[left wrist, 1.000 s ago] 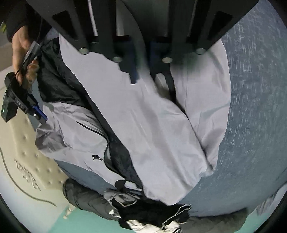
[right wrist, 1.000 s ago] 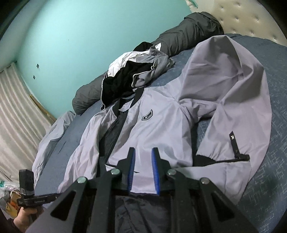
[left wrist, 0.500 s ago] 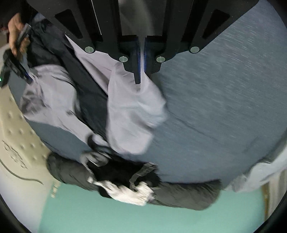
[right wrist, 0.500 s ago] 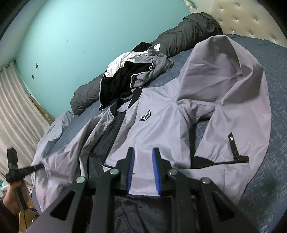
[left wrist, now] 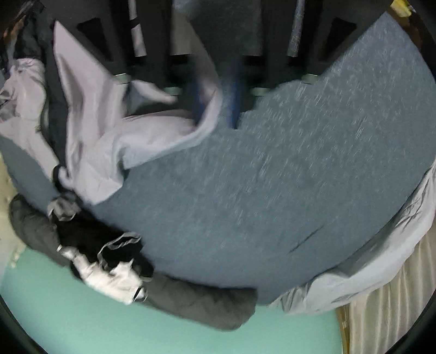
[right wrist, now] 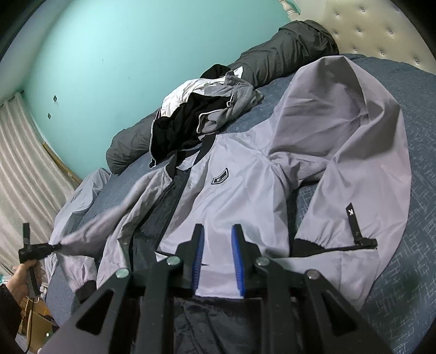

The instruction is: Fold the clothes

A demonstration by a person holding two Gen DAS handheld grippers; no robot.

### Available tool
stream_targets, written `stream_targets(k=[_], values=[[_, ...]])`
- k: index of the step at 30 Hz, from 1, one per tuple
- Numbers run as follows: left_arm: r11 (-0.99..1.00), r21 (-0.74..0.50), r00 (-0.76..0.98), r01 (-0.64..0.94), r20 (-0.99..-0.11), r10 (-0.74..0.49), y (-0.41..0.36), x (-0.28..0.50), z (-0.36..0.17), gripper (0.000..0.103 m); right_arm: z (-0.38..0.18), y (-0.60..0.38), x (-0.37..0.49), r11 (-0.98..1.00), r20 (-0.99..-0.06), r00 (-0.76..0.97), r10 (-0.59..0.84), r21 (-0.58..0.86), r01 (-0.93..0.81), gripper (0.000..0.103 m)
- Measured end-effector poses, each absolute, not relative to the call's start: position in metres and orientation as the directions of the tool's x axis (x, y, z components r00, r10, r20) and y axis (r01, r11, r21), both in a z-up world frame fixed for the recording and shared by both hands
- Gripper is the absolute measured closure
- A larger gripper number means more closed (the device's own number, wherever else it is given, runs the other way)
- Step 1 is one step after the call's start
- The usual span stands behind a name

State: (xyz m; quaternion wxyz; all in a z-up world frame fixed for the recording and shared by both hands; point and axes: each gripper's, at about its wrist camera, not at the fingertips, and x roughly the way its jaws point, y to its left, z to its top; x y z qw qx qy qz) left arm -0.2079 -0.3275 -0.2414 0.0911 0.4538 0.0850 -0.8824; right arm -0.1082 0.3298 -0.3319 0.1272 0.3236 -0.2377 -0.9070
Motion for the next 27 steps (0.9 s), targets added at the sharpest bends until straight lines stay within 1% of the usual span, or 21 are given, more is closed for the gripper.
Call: stream_targets(k=[2,3,4,5,8,10,13,16,18,20,23,27], values=[[-0.96,-0.096,-0.582,0.265,-0.809,-0.079,-0.335,-0.202,-0.241,0.056,-0.332,0.331,-0.108,-0.853,-0.526,-0.759,-0.384,0.516,0.074,0.083],[-0.953,-0.107,-0.581,0.283,-0.81,-0.081,-0.337,-0.198,-0.241,0.054,-0.332,0.331,-0.108,-0.853,-0.525,-0.759,-0.384,0.517,0.074,0.083],[-0.949,-0.109,-0.581,0.296,-0.809,-0.089,-0.338,-0.194,-0.241,0.047,-0.332,0.331,-0.109,-0.853,-0.525,-0.759,-0.384,0.517,0.073,0.083],[-0.951,-0.089,-0.585,0.297,-0.804,-0.108,-0.335,-0.189,-0.24,0.045,-0.332,0.331,-0.109,-0.852,-0.525,-0.759,-0.384,0.518,0.073,0.083],[-0.961,-0.021,-0.606,0.277,-0.779,-0.158,-0.321,-0.174,-0.234,0.044,-0.332,0.33,-0.108,-0.852,-0.526,-0.758,-0.386,0.519,0.074,0.083],[-0.971,-0.037,-0.634,0.235,-0.763,-0.124,-0.307,-0.161,-0.227,0.044,-0.332,0.33,-0.108,-0.85,-0.523,-0.759,-0.388,0.521,0.075,0.083],[-0.991,-0.01,-0.659,0.134,-0.747,-0.082,-0.273,-0.147,-0.221,0.044,-0.332,0.331,-0.108,-0.848,-0.52,-0.76,-0.389,0.524,0.076,0.083],[-0.999,-0.02,-0.622,0.042,-0.783,-0.011,-0.243,-0.149,-0.232,0.043,-0.333,0.33,-0.108,-0.847,-0.523,-0.757,-0.392,0.526,0.076,0.083],[-1.0,-0.005,-0.59,0.006,-0.808,0.001,-0.228,-0.155,-0.245,0.043,-0.333,0.33,-0.108,-0.847,-0.524,-0.755,-0.394,0.526,0.077,0.083],[-0.999,0.034,-0.557,-0.008,-0.83,-0.023,-0.216,-0.167,-0.263,0.043,-0.332,0.33,-0.107,-0.845,-0.521,-0.756,-0.396,0.529,0.078,0.083],[-0.994,0.113,-0.512,-0.007,-0.854,-0.093,-0.206,-0.183,-0.292,0.042,-0.331,0.333,-0.106,-0.842,-0.515,-0.76,-0.397,0.534,0.077,0.083],[-0.988,0.155,-0.458,-0.025,-0.88,-0.127,-0.201,-0.197,-0.326,0.039,-0.334,0.335,-0.11,-0.837,-0.52,-0.755,-0.399,0.542,0.069,0.083]])
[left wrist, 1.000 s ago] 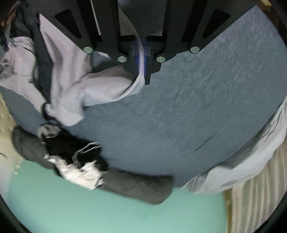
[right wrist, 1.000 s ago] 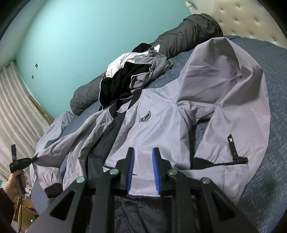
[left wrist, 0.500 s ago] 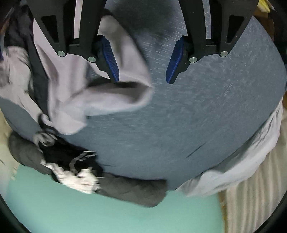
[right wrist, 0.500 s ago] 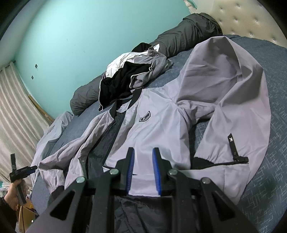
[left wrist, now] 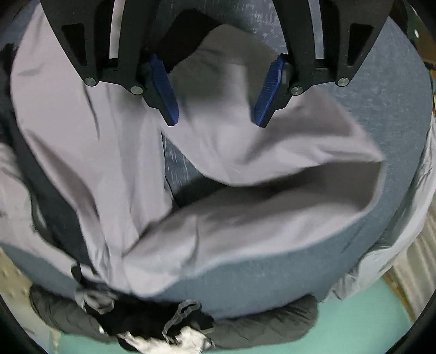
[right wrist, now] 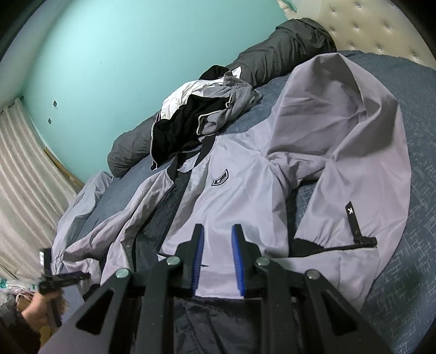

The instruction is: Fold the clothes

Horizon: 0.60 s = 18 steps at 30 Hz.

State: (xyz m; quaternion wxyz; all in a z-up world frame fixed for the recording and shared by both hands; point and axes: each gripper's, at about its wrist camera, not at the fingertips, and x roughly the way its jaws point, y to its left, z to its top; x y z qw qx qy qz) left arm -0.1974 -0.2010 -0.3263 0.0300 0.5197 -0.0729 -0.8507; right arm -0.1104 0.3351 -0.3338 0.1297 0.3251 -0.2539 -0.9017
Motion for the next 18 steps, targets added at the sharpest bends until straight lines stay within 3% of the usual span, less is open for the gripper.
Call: stream_targets(k=[5,6,7,8,9,10,18], values=[[-0.991,0.135,-0.416,-0.026,-0.903,-0.111,-0.207,-0.209,-0.356,0.039,-0.335,0.334,-0.114,-0.84,-0.529,-0.748,-0.401,0.538,0.07,0.083],[-0.992,0.123,-0.415,-0.03,-0.904,-0.1,-0.209,-0.21,-0.358,0.046,-0.335,0.333,-0.114,-0.842,-0.531,-0.747,-0.401,0.535,0.072,0.083],[-0.993,0.114,-0.418,-0.033,-0.904,-0.09,-0.21,-0.21,-0.359,0.062,-0.335,0.332,-0.114,-0.843,-0.532,-0.746,-0.401,0.533,0.073,0.083],[-0.993,0.115,-0.42,-0.034,-0.903,-0.09,-0.211,-0.21,-0.36,0.071,-0.336,0.332,-0.114,-0.844,-0.533,-0.745,-0.4,0.531,0.073,0.083],[-0.992,0.118,-0.423,-0.04,-0.901,-0.091,-0.212,-0.209,-0.359,0.089,-0.336,0.331,-0.114,-0.845,-0.535,-0.745,-0.398,0.53,0.071,0.083],[-0.991,0.126,-0.429,-0.052,-0.899,-0.092,-0.212,-0.208,-0.358,0.099,-0.336,0.331,-0.114,-0.846,-0.536,-0.745,-0.396,0.528,0.069,0.083],[-0.995,0.069,-0.485,-0.078,-0.874,-0.023,-0.226,-0.188,-0.315,0.101,-0.337,0.33,-0.113,-0.847,-0.539,-0.744,-0.395,0.527,0.069,0.083]])
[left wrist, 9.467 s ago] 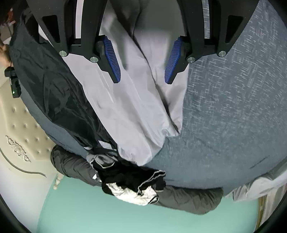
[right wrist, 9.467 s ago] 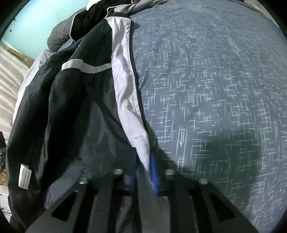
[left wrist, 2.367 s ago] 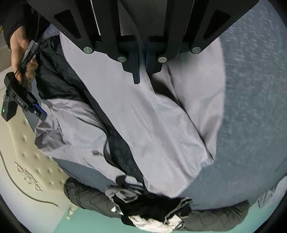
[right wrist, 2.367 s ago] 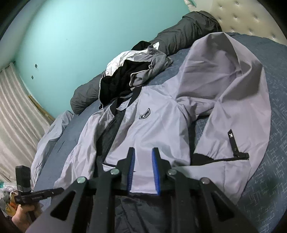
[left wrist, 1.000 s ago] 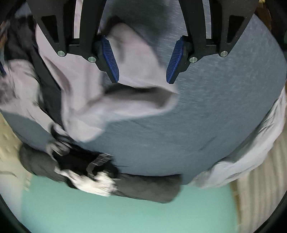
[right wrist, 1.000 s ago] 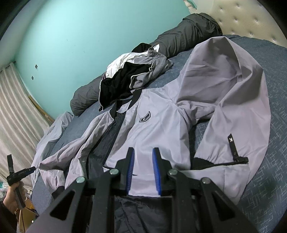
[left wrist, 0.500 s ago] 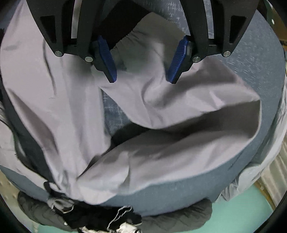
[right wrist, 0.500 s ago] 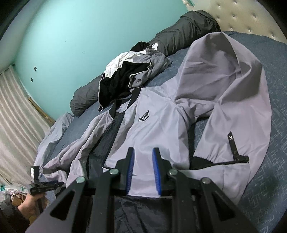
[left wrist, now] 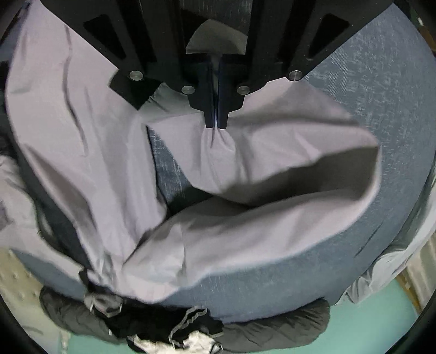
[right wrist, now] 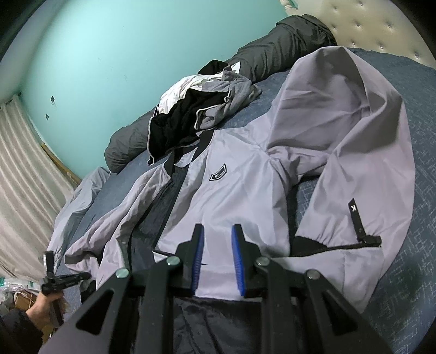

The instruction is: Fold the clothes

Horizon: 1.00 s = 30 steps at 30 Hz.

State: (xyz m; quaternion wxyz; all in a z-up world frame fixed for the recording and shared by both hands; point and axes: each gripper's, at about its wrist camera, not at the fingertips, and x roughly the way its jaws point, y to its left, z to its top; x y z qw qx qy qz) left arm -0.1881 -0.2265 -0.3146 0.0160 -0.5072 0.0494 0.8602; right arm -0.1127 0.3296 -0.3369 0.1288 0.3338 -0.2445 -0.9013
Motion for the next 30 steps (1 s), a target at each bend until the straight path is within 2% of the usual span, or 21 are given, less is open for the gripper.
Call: stream_targets(k=[6,10,13,16,18,20,21,22,27,30], values=[[-1.0,0.027,-0.551,-0.009,-0.834,-0.018,-0.256,-0.18,-0.272,0.101,-0.335,0.332,-0.11,-0.841,-0.529,-0.749,-0.399,0.536,0.069,0.083],[-0.991,0.031,-0.598,0.127,-0.795,-0.101,-0.309,-0.173,-0.242,0.101,-0.334,0.334,-0.11,-0.835,-0.522,-0.752,-0.402,0.546,0.067,0.083],[-0.964,0.018,-0.585,0.264,-0.792,-0.174,-0.353,-0.17,-0.238,0.101,-0.334,0.334,-0.11,-0.834,-0.52,-0.752,-0.405,0.548,0.07,0.083],[-0.927,0.026,-0.537,0.375,-0.808,-0.24,-0.381,-0.166,-0.245,0.096,-0.333,0.332,-0.11,-0.837,-0.523,-0.75,-0.406,0.543,0.074,0.083],[-0.922,0.032,-0.543,0.385,-0.8,-0.254,-0.386,-0.16,-0.245,0.095,-0.33,0.332,-0.11,-0.839,-0.521,-0.751,-0.405,0.539,0.078,0.083],[-0.92,0.052,-0.544,0.388,-0.793,-0.274,-0.384,-0.152,-0.242,0.08,-0.327,0.332,-0.109,-0.841,-0.52,-0.753,-0.404,0.535,0.082,0.083],[-0.926,0.052,-0.547,0.373,-0.794,-0.265,-0.378,-0.15,-0.241,0.069,-0.326,0.332,-0.108,-0.841,-0.519,-0.753,-0.405,0.534,0.084,0.083],[-0.942,0.034,-0.554,0.333,-0.801,-0.225,-0.367,-0.15,-0.241,0.063,-0.324,0.333,-0.108,-0.842,-0.519,-0.754,-0.403,0.533,0.084,0.083],[-0.998,-0.024,-0.564,0.061,-0.826,-0.015,-0.292,-0.139,-0.244,0.058,-0.315,0.335,-0.107,-0.847,-0.555,-0.724,-0.409,0.525,0.077,0.083],[-0.994,-0.07,-0.535,-0.089,-0.838,0.107,-0.242,-0.131,-0.249,0.048,-0.313,0.335,-0.104,-0.861,-0.61,-0.664,-0.432,0.497,0.104,0.08]])
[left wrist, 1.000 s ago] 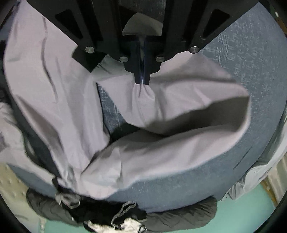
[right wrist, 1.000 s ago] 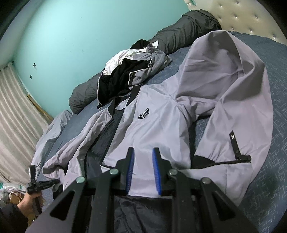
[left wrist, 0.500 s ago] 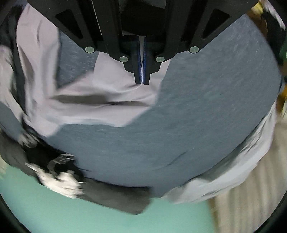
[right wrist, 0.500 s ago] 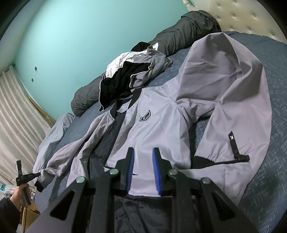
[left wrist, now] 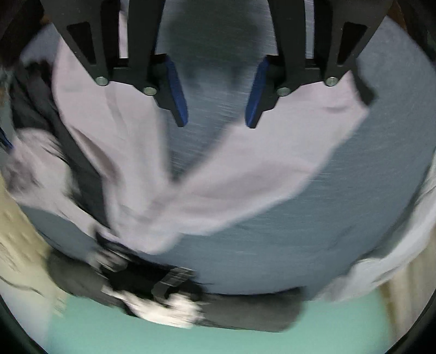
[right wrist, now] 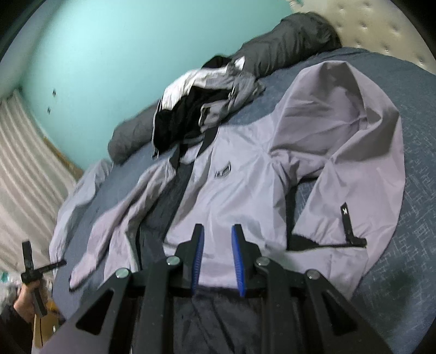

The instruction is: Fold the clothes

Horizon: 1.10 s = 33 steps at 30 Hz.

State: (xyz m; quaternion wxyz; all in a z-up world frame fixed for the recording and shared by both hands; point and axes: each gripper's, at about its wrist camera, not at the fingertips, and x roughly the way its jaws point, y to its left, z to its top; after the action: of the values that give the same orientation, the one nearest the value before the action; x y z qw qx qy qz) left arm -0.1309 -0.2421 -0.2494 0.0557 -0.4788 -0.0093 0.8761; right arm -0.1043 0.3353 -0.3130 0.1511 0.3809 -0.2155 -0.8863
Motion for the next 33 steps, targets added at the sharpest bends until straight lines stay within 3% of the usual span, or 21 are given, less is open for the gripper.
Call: stream_targets(k=[7,19,21,23,25,30,33], values=[[-0.949,-0.156,-0.49,-0.275,-0.826,0.278,-0.153,-0.108,-0.249,0.047,-0.309,0.367,-0.091,-0.926,-0.777,-0.52,-0.355,0.368,0.084,0.056],[-0.917,-0.213,-0.476,-0.336,-0.802,0.36,-0.119,-0.083,-0.236,0.046,-0.352,0.381,-0.073,-0.877,-0.816,-0.354,-0.457,0.479,0.026,0.053],[-0.919,-0.215,-0.483,-0.33,-0.799,0.359,-0.124,-0.081,-0.234,0.046,-0.354,0.374,-0.073,-0.88,-0.817,-0.353,-0.456,0.473,0.042,0.061],[-0.922,-0.212,-0.487,-0.325,-0.798,0.355,-0.128,-0.078,-0.232,0.046,-0.351,0.367,-0.071,-0.882,-0.814,-0.359,-0.457,0.466,0.067,0.081],[-0.923,-0.211,-0.49,-0.323,-0.797,0.354,-0.132,-0.075,-0.231,0.046,-0.348,0.36,-0.07,-0.884,-0.81,-0.367,-0.458,0.458,0.094,0.091],[-0.927,-0.209,-0.49,-0.312,-0.801,0.345,-0.14,-0.074,-0.232,0.046,-0.31,0.325,-0.058,-0.897,-0.79,-0.428,-0.44,0.359,0.258,0.094],[-0.926,-0.222,-0.489,-0.305,-0.798,0.352,-0.141,-0.076,-0.234,0.045,-0.293,0.291,-0.047,-0.85,-0.767,-0.399,-0.503,0.355,0.388,0.094]])
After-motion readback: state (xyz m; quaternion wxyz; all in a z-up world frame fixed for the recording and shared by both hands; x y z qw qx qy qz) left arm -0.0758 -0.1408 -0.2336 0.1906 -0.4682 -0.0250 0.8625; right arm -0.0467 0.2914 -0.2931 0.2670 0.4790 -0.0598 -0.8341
